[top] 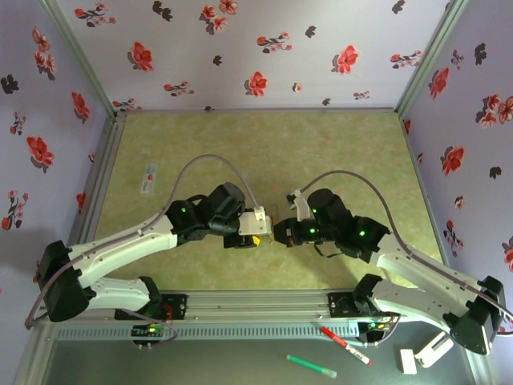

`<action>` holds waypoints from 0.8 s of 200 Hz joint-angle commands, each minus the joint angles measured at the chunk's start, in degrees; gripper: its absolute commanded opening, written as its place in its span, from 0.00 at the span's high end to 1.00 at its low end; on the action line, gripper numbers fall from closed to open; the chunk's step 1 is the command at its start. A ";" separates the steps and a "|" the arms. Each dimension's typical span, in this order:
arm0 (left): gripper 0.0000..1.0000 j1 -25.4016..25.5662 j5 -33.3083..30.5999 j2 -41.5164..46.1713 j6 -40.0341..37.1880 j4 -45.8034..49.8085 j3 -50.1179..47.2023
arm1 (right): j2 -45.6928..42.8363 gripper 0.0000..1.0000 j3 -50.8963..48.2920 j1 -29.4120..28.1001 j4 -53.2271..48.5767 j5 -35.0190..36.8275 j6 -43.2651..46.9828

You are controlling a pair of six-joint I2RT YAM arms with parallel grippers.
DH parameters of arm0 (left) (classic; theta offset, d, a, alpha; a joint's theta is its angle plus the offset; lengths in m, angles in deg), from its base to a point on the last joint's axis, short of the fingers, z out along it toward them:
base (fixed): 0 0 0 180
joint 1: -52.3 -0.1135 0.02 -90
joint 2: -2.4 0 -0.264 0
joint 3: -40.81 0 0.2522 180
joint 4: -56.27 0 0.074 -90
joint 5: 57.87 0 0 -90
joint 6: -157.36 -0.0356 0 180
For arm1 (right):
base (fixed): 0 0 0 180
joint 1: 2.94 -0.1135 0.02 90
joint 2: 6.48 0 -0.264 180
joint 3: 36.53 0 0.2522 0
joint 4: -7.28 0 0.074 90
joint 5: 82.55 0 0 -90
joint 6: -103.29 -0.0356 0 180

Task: Unlock with the key

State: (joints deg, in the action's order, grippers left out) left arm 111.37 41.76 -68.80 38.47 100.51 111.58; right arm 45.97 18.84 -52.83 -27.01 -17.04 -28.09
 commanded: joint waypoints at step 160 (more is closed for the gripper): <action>0.98 -0.01 9.09 -0.72 3.53 -7.52 6.71 | 6.90 1.00 -0.67 -0.79 2.71 -5.57 8.62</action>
State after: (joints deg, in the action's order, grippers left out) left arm 110.51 43.22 -71.73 40.86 107.85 114.95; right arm 52.13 21.28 -52.88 -29.09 -21.12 -17.84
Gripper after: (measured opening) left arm 0.472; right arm 0.042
